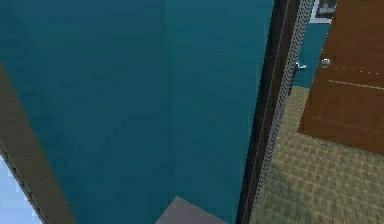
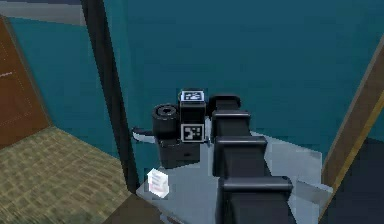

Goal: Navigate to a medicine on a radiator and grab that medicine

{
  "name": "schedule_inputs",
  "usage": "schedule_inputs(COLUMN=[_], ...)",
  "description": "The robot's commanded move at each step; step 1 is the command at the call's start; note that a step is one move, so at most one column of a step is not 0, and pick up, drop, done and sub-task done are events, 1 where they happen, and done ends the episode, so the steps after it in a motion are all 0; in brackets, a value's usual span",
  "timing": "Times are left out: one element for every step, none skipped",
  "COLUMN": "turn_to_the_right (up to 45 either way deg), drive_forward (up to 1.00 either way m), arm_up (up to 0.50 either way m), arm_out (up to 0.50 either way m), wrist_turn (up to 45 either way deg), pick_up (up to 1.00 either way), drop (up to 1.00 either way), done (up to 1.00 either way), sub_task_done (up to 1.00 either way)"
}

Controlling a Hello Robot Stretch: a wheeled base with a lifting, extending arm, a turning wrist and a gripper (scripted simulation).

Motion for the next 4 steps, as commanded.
schedule_inputs(turn_to_the_right=[0.0, 0.0, 0.0, 0.0], drive_forward=[0.0, 0.0, 0.0, 0.0], arm_up=[-0.26, 0.0, 0.1, 0.0], arm_out=[0.0, 0.0, 0.0, 0.0], wrist_turn=[0.0, 0.0, 0.0, 0.0], pick_up=[0.0, 1.0, 0.0, 0.0], drop=[0.0, 0.0, 0.0, 0.0], done=[0.0, 0.0, 0.0, 1.0], sub_task_done=[0.0, 0.0, 0.0, 0.0])
